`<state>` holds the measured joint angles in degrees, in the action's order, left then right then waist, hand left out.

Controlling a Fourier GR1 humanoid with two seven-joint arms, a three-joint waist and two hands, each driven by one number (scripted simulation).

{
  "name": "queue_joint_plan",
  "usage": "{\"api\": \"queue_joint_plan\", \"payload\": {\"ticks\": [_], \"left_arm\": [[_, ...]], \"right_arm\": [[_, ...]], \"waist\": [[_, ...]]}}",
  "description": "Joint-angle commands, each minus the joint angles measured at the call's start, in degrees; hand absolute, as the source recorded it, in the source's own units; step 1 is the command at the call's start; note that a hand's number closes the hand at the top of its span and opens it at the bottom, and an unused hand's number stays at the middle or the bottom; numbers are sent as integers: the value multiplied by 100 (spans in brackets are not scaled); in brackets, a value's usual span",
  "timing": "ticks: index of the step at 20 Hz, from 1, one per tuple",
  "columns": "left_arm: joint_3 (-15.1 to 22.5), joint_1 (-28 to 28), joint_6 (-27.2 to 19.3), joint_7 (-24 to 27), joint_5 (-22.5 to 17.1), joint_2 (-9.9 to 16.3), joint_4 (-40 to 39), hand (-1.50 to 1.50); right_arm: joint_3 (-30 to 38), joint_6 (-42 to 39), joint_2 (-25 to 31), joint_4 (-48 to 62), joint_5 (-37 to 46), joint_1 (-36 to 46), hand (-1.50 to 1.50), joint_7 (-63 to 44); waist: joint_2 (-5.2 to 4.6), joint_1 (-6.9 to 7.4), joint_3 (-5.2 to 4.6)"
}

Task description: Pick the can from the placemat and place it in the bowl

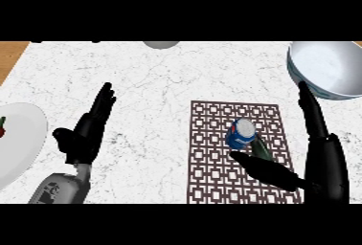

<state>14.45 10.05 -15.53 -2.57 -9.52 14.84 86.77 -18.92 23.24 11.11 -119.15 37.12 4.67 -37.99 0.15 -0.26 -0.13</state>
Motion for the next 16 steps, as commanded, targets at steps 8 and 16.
{"api": "queue_joint_plan", "payload": {"ticks": [8, 16], "left_arm": [[-110, -58, 56, -231, 88, -113, 284, 0], [-257, -338, 319, 131, 350, -300, 21, 0]], "right_arm": [[113, -1586, -263, 603, -270, 897, -150, -2025], [503, -1820, -231, 964, -867, 299, -150, -1143]], "waist": [[-11, 55, 12], [-15, 30, 14]]}}
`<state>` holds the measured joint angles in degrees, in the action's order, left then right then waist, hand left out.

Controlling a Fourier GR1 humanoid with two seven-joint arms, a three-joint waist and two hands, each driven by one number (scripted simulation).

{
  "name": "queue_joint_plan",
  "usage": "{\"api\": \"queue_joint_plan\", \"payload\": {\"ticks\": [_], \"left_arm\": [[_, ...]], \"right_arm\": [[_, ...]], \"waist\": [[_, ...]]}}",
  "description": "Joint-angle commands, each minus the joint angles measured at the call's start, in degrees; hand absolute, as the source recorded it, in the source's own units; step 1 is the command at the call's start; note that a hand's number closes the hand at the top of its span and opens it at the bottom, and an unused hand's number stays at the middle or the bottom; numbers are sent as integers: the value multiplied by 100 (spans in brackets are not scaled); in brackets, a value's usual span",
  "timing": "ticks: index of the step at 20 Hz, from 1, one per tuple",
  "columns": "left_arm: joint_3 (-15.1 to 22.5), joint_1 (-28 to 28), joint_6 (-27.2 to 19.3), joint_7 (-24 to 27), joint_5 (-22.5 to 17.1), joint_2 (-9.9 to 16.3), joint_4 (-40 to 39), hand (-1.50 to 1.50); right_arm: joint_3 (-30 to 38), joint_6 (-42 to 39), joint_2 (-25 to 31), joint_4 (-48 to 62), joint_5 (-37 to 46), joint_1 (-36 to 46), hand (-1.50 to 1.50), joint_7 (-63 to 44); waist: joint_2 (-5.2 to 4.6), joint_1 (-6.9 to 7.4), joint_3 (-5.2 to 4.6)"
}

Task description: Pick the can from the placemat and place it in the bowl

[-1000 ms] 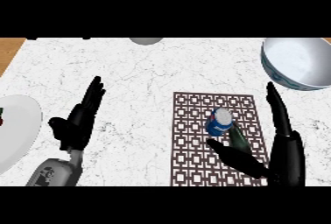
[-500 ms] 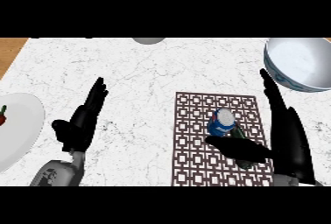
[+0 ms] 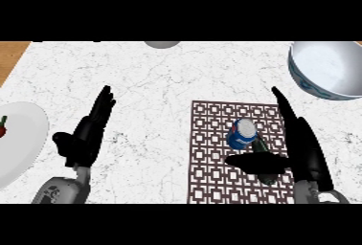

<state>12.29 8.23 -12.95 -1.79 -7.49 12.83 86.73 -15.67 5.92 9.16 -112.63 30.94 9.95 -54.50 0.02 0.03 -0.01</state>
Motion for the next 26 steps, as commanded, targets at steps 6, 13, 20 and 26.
{"api": "queue_joint_plan", "payload": {"ticks": [6, 13, 20, 26], "left_arm": [[-331, -19, 338, -173, 234, -150, 0, 0], [-493, -143, 426, -345, 383, -262, 366, 0], [-660, 543, 418, -328, 570, -527, -314, 0], [-487, -167, 521, -190, 797, -702, 216, 0]], "right_arm": [[-38, -83, -369, -356, 9, -519, -150, 432], [389, -78, -487, -226, -523, -748, -150, 1170], [741, 72, -734, 466, -808, -421, -150, 1489], [424, 161, -785, -77, -779, -986, -150, 1469]], "waist": [[3, -9, 1], [2, -1, 2], [-7, -7, 2], [3, -10, 1]]}}
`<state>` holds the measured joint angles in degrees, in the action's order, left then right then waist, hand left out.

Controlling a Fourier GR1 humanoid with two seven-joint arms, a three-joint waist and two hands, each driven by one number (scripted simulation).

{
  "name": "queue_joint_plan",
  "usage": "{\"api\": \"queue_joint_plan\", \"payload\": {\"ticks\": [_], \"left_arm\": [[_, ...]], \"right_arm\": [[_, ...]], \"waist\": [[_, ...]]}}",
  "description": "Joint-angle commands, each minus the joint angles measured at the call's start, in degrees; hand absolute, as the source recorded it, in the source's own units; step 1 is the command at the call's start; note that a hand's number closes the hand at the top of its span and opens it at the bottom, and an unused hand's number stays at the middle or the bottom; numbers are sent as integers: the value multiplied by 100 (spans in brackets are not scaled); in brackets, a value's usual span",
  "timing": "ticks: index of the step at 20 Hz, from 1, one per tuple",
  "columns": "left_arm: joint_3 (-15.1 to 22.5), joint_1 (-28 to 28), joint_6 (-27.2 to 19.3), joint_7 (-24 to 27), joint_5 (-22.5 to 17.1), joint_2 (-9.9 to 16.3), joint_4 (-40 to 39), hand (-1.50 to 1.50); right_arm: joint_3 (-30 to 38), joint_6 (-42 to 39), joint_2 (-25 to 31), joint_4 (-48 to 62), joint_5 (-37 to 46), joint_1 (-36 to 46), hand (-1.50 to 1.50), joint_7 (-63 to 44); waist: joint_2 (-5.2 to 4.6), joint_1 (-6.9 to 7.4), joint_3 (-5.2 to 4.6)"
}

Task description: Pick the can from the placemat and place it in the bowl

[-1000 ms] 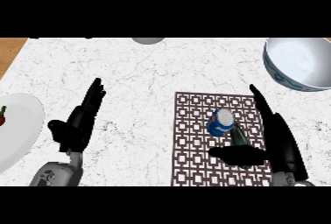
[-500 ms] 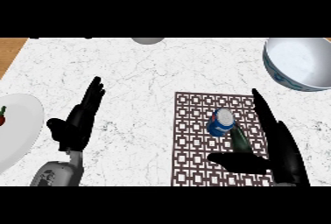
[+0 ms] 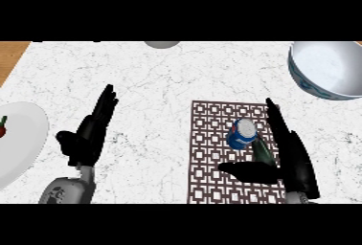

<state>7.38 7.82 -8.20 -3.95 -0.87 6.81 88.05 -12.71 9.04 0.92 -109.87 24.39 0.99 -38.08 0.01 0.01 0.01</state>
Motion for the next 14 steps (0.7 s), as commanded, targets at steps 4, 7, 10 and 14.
{"api": "queue_joint_plan", "payload": {"ticks": [4, 7, 10, 14], "left_arm": [[-138, 7, 145, 248, 120, -156, -342, 0], [-379, 75, 381, 349, 32, -21, -408, 0], [-399, 193, 451, -16, -64, 6, -179, 0], [-145, 143, 83, -394, 262, -262, 213, 0]], "right_arm": [[253, 234, 17, 852, -351, -28, -150, 800], [261, 422, -89, 1491, -239, 270, -150, 1143], [305, 388, 44, 1932, -39, 219, -150, 1261], [-75, 515, 25, 1581, 682, 1, -150, 653]], "waist": [[-3, -6, -1], [-4, 2, -1], [-6, 7, -1], [4, -5, -1]]}}
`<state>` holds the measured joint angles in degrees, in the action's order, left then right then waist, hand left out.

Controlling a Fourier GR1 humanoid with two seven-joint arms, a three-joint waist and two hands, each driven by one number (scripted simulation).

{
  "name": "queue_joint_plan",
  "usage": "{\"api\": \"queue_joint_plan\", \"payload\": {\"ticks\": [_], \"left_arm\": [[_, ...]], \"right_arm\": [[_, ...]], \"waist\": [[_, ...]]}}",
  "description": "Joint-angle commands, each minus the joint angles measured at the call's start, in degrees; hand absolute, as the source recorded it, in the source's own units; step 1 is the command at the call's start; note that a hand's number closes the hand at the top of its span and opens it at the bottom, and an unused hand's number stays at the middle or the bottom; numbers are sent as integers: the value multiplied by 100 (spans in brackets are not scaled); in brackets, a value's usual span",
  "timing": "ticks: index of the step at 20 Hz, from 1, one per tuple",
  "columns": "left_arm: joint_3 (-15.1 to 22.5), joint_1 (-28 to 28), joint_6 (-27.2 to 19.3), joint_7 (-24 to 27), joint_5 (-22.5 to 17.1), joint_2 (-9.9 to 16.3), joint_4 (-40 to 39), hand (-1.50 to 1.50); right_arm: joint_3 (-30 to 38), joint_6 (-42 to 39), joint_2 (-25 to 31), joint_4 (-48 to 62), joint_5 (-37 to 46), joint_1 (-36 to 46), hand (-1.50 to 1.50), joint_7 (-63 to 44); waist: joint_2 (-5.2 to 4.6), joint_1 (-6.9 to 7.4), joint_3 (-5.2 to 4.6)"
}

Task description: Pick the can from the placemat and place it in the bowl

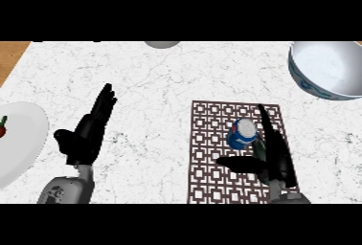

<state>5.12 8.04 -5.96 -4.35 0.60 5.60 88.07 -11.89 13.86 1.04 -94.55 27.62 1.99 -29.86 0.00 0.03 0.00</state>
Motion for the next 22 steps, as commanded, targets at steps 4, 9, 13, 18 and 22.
{"api": "queue_joint_plan", "payload": {"ticks": [4, 9, 13, 18, 22], "left_arm": [[-261, 132, 179, 60, 4, 1, -226, 0], [-195, 2, 197, 197, 102, -76, -176, 0], [2, -31, -9, 290, 260, -342, -273, 0], [-24, -204, 46, 197, 333, -297, -17, 0], [-199, 106, 105, 60, 180, -184, -187, 0]], "right_arm": [[-194, -21, -64, 228, 351, -216, -150, 80], [58, -335, 99, 1110, -44, 304, 150, 720], [-168, -551, 322, 1424, 257, 627, 150, 1109], [-295, -630, 6, 1073, 344, 589, 150, 941], [-624, -2512, 1222, 665, -857, 310, 150, 2552]], "waist": [[2, -14, 0], [-2, 0, 0], [-3, 12, 1], [3, -1, 0], [26, -77, 14]]}}
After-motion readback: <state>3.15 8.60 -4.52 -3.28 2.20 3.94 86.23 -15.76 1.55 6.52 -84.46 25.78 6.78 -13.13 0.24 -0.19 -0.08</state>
